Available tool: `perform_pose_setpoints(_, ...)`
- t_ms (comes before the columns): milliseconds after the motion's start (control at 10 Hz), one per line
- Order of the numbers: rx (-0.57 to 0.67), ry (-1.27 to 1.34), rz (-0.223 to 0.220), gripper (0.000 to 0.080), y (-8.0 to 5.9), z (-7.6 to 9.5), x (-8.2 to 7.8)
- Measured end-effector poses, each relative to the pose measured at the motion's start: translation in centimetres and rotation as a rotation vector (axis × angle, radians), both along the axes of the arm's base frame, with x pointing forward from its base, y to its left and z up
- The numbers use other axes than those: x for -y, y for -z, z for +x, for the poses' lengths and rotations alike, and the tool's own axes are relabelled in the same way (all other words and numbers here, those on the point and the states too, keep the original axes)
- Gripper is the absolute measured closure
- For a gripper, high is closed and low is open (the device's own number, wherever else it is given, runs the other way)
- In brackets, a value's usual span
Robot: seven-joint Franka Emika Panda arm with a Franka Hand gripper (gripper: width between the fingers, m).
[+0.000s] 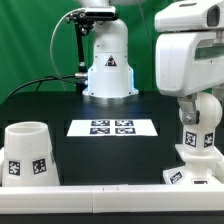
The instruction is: Assemble lamp
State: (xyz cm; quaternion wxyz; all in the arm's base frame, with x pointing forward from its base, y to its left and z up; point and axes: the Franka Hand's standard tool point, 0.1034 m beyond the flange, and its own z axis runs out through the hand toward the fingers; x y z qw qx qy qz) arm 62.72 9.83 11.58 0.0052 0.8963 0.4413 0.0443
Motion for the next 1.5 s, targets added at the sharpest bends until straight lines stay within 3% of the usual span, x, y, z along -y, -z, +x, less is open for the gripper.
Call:
perform_pose_setpoints(200, -0.001, 0.000, 0.000, 0.0226, 0.1, 0.0, 0.0)
perform_pose_setpoints(500, -0.004, 0.114, 0.010, 0.0226, 0.1, 0.0, 0.1)
perform_pose_setpoints(800, 0.057, 0.547, 0.073, 0.0226, 0.0, 0.4, 0.2)
perform_pose_setpoints(1100, 0.036, 0.951, 0.133, 0.0225, -0.1, 0.7, 1.0)
perform_pose_setpoints(1500, 0.018, 1.234, 0.163, 0.0223, -0.2, 0.8, 1.4)
